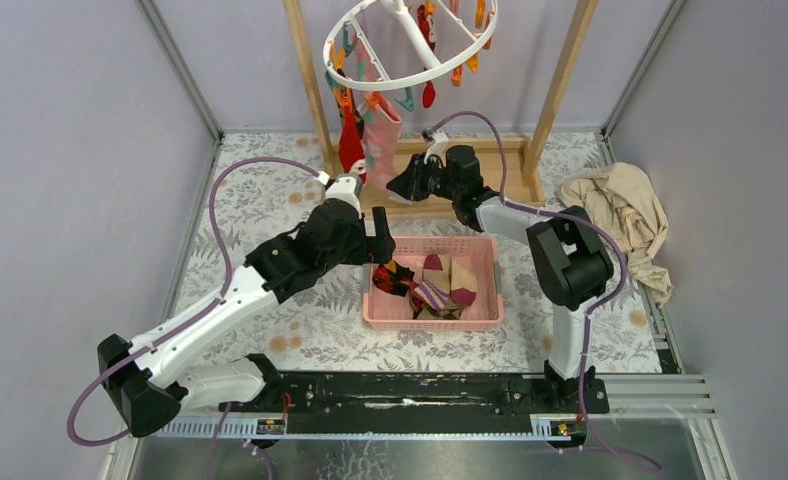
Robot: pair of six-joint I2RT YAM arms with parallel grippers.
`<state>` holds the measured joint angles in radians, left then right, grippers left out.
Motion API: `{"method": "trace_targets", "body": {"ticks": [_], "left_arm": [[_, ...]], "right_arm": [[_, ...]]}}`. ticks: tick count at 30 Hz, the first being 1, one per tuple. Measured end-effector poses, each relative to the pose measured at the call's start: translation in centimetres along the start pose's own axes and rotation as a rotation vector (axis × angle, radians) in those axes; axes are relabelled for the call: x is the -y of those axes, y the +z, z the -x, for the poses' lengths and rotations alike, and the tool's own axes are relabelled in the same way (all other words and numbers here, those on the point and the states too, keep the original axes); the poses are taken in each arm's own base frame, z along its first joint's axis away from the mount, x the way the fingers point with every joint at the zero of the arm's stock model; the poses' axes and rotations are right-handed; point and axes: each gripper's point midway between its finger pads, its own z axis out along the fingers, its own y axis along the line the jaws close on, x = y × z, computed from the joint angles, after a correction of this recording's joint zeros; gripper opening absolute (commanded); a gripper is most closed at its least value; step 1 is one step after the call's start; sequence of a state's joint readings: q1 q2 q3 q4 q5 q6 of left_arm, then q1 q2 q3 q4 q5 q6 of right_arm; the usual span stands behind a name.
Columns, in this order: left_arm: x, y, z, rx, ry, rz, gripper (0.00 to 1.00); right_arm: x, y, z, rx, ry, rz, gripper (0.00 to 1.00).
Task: Remove the socks clipped to the hanger
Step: Remove the sock from the hanger.
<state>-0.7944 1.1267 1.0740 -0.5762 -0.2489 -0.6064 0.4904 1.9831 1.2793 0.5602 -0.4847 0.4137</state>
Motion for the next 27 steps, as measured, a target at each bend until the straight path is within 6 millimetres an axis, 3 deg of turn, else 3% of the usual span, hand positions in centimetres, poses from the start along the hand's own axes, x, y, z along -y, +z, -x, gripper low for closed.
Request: {"method": "trace_targets", "body": {"ticks": [2, 8, 20, 27], "left_arm": [[0.0, 0.3, -0.2, -0.01, 0.009, 0.002, 0.98], [0.1, 0.2, 0.3, -0.004, 0.018, 0.001, 0.98], [0.2, -0.9, 1.2, 0.031, 0.011, -0.012, 0.98], [0.2, -0.9, 1.2, 0.031, 0.01, -0.013, 0.98]], "right_arm": [[-0.5, 0.0, 0.0, -0.001, 0.009, 0.019, 0.11], [-1.8, -0.7, 0.5, -0.01, 0.031, 0.044, 0.07], [-10.1, -8.5, 7.0, 0.099, -0.04, 0.129, 0.06], [-11.4, -11.0, 6.0, 0.055, -0.02, 0.126, 0.05]]}}
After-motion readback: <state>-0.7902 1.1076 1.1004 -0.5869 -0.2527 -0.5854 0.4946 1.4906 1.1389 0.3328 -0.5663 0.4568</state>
